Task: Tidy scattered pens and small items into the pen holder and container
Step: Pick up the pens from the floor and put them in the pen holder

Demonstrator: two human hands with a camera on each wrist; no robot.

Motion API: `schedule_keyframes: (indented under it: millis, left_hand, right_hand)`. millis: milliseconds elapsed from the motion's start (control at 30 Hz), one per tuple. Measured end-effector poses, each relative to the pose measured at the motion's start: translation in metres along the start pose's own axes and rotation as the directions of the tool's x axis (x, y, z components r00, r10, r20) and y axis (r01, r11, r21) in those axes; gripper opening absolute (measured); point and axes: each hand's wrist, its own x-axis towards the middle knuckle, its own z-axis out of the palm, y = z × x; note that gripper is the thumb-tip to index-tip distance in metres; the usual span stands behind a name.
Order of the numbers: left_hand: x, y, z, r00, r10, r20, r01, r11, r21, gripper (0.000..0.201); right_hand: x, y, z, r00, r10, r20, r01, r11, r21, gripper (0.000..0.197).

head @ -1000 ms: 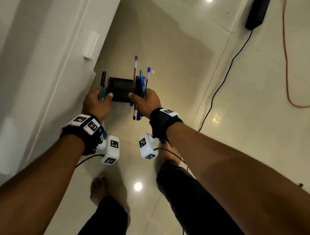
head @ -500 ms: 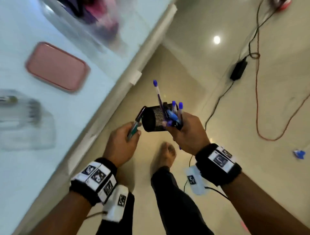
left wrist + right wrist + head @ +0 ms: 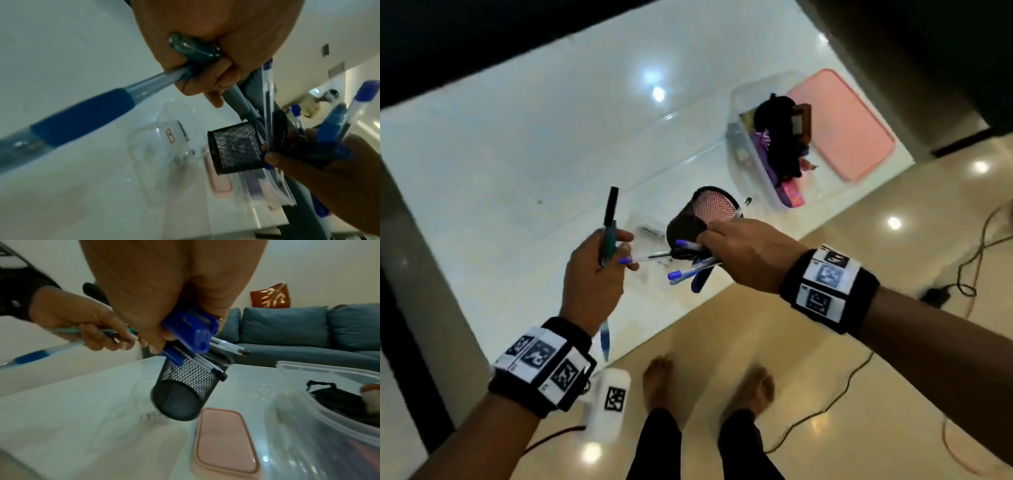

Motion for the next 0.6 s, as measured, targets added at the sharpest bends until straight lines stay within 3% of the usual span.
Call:
schedule_keyframes:
  millis: [200, 333, 400, 467, 533, 600]
  left_hand:
    - [-0.011, -0.033, -0.051, 0.979, -0.1, -0.178, 0.092, 0.994, -0.05, 0.013]
    - [-0.027, -0.056, -0.074, 0.958, -0.145, -0.249, 0.136, 0.989, -0.053, 0.012]
    - [-0.039, -0.069, -0.088, 0.941, -0.161, -0.297, 0.147, 0.987, -0.069, 0.015]
    - [-0.05, -0.08, -0.103, 0.929, -0.166, -0.332, 0.149, 0.986, -0.075, 0.017]
    - [-0.06, -0.088, -0.115, 0.907, -0.213, -0.363, 0.184, 0.976, -0.115, 0.014]
    - [-0.068, -0.096, -0.128, 0.869, -0.279, -0.409, 0.24, 0.96, -0.147, 0.01]
  right_hand:
    - [0.042, -0.021, -0.027, 0.998, -0.049, -0.048, 0.049, 0.999, -0.001, 0.017]
    - [0.062, -0.051, -0.038, 0.981, -0.194, -0.033, 0.193, 0.981, -0.03, 0.018]
    - [0.072, -0.077, -0.031, 0.954, -0.3, 0.011, 0.3, 0.953, -0.033, 0.017]
    - [0.082, -0.104, -0.014, 0.915, -0.399, 0.055, 0.4, 0.916, -0.02, 0.028]
    - [0.089, -0.123, 0.006, 0.881, -0.466, 0.078, 0.469, 0.883, -0.016, 0.035]
    - [0.096, -0.138, 0.024, 0.858, -0.498, 0.125, 0.506, 0.862, -0.039, 0.03]
